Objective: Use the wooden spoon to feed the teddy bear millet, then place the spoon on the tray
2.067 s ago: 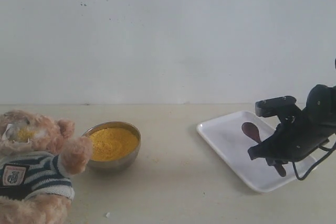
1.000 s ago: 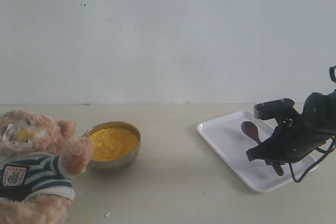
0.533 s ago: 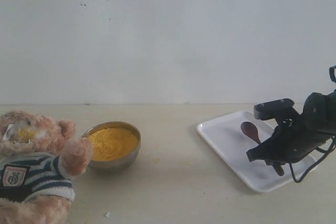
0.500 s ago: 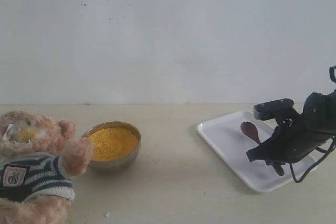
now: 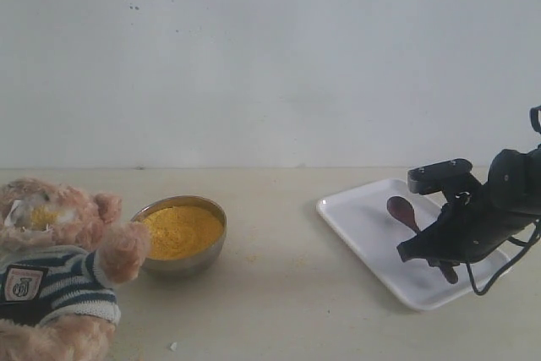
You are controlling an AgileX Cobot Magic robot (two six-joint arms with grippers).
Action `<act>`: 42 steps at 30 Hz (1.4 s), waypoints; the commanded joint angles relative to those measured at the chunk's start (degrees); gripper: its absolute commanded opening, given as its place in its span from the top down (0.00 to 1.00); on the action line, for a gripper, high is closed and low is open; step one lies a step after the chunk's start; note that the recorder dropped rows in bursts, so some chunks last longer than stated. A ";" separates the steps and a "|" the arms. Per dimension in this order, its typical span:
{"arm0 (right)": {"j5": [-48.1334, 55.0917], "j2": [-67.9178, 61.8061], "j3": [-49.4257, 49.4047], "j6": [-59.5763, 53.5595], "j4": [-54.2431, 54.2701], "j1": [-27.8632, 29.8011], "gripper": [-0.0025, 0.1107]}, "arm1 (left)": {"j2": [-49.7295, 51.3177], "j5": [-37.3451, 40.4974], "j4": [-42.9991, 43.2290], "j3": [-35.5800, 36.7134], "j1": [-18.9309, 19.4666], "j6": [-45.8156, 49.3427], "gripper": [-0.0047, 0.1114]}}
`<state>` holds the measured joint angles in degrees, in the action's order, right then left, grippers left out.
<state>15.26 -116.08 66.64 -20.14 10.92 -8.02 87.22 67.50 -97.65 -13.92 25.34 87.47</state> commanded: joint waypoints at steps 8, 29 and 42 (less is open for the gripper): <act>-0.78 0.00 0.34 -0.01 -0.34 0.03 0.36 | -0.42 1.59 -0.34 0.01 0.17 0.43 0.93; 3.94 26.42 2.50 2.66 1.79 0.16 0.97 | -0.42 1.59 -0.34 0.01 0.17 0.43 0.93; -24.48 49.84 -23.05 9.28 1.95 0.16 0.97 | -0.42 2.46 -0.21 0.01 0.17 0.43 0.93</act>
<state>0.00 -71.12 49.64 -11.19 12.87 -8.02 87.22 67.71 -97.65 -13.92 25.34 87.57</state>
